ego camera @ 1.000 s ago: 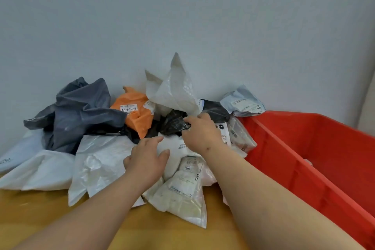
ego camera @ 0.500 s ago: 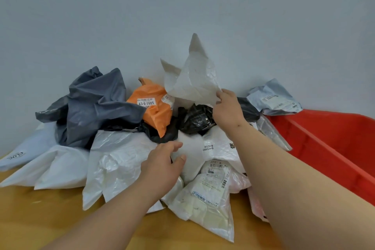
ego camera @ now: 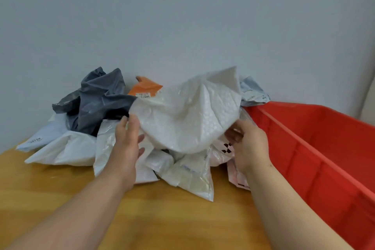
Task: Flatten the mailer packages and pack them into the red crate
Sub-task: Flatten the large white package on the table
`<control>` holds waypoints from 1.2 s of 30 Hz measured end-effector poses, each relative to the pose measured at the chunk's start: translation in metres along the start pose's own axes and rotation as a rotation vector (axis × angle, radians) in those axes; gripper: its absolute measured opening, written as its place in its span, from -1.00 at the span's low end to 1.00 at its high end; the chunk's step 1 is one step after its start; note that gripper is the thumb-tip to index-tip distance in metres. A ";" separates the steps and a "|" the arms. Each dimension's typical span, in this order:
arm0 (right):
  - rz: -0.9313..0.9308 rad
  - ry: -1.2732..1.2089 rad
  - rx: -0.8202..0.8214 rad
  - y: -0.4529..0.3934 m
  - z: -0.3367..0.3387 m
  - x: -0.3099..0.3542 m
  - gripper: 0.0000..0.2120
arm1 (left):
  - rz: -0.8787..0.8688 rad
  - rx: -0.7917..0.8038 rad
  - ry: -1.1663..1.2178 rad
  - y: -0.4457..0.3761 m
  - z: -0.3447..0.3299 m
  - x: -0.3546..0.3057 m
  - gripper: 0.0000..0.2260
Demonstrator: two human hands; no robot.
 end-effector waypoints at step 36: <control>-0.393 -0.226 -0.077 0.091 0.157 -0.077 -0.79 | 0.319 0.685 0.159 0.108 0.017 0.068 -0.59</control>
Point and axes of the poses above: each hand's wrist, its own y-axis away from the middle knuckle, its own z-axis out of the back of the hand, x = y × z, the point moved 10 cm from there along -y, towards the middle knuckle, and after that the axes turned 15 degrees about -y, right-handed, at the moved point
